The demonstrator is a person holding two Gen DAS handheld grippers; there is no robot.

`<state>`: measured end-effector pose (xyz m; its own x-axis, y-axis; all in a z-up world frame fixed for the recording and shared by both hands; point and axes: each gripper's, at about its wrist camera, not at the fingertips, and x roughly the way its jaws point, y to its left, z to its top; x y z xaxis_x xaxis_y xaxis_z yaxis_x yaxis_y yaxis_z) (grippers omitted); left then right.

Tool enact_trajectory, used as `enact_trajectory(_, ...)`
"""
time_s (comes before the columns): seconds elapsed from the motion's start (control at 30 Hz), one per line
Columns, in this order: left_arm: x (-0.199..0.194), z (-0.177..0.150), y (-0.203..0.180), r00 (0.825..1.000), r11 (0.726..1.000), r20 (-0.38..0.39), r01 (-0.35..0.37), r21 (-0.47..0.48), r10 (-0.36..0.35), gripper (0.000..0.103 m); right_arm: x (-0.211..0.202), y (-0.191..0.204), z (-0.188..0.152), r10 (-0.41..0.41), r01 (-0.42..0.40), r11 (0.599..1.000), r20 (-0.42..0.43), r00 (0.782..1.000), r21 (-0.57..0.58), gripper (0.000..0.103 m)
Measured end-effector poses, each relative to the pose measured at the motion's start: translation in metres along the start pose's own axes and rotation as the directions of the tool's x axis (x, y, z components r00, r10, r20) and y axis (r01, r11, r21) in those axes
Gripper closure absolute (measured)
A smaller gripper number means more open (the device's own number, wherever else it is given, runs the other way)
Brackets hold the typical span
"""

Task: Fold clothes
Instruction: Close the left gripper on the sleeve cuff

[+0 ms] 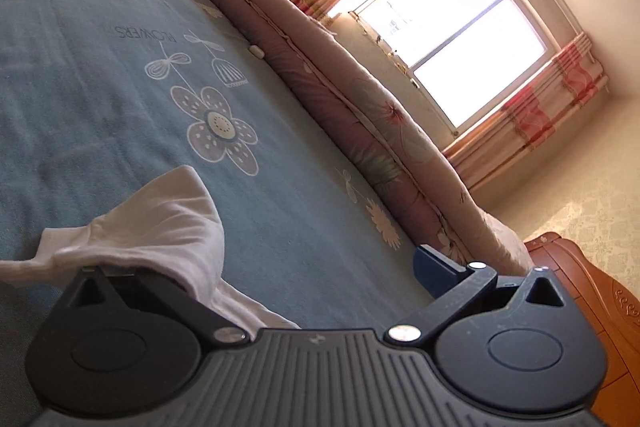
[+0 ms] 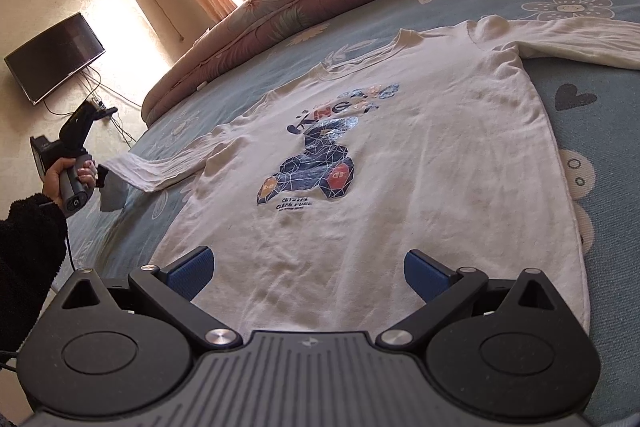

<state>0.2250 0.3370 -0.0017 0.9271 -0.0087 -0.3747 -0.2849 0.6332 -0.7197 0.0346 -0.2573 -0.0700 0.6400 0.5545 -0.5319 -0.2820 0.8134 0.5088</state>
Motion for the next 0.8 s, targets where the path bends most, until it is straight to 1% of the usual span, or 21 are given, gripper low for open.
enact_trajectory(0.13,0.003,-0.003,-0.029,0.999,0.999,-0.038,0.034,-0.011,-0.034,0.001,-0.004,0.004,-0.003,0.009,-0.009,0.999,-0.004,1.000,-0.032,0.000)
enact_trajectory(0.2,0.006,-0.006,-0.046,0.997,0.999,-0.063,0.046,0.005,-0.045,0.001,-0.005,0.004,-0.004,0.020,-0.020,0.999,-0.021,1.000,-0.032,0.000)
enact_trajectory(0.3,0.011,-0.014,-0.072,0.993,0.997,-0.101,0.062,0.035,-0.059,0.001,-0.004,0.005,-0.006,0.001,-0.003,0.999,-0.045,0.999,-0.044,0.000)
enact_trajectory(0.37,0.013,-0.019,-0.089,0.990,0.995,-0.120,0.076,0.061,-0.068,0.001,-0.006,0.006,-0.007,-0.008,0.006,0.998,-0.044,0.999,-0.057,0.000)
enact_trajectory(0.47,0.015,-0.027,-0.114,0.986,0.991,-0.142,0.099,0.091,-0.085,0.001,-0.011,0.006,-0.008,-0.002,-0.001,0.998,-0.036,0.999,-0.063,0.000)
enact_trajectory(0.8,0.027,-0.055,-0.181,0.967,0.977,-0.217,0.168,0.134,-0.136,0.001,-0.025,-0.002,-0.008,0.030,-0.030,0.999,-0.003,1.000,-0.041,0.000)
